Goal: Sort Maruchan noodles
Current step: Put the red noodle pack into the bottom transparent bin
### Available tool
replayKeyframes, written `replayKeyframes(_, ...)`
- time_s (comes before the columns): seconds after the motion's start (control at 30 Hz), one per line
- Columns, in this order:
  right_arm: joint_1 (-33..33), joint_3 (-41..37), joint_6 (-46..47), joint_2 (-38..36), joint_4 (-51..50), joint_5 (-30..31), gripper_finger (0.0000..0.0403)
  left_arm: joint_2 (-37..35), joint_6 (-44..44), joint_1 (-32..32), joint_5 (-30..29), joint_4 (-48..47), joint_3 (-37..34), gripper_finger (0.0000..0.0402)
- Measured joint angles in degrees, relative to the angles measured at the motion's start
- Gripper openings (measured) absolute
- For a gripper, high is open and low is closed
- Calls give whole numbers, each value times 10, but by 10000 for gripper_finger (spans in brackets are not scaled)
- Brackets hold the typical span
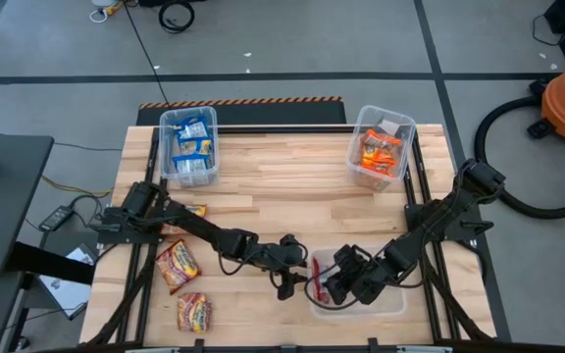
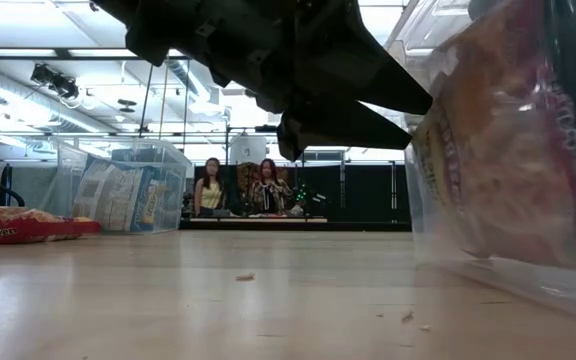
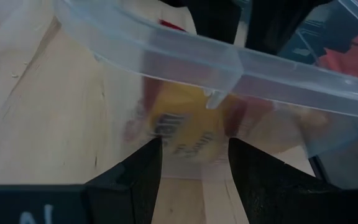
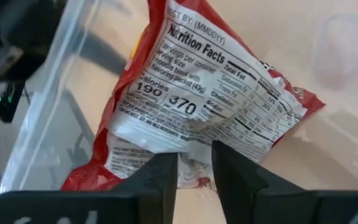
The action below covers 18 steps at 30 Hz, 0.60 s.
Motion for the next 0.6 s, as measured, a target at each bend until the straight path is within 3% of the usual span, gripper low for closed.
replayKeyframes(0.3, -11, 3, -76, 0, 0, -40, 146, 0, 0, 3, -1, 0, 1, 192)
replayKeyframes(0.6, -14, 58, -166, 0, -104, -40, 182, 0, 0, 3, 5, -3, 1, 192)
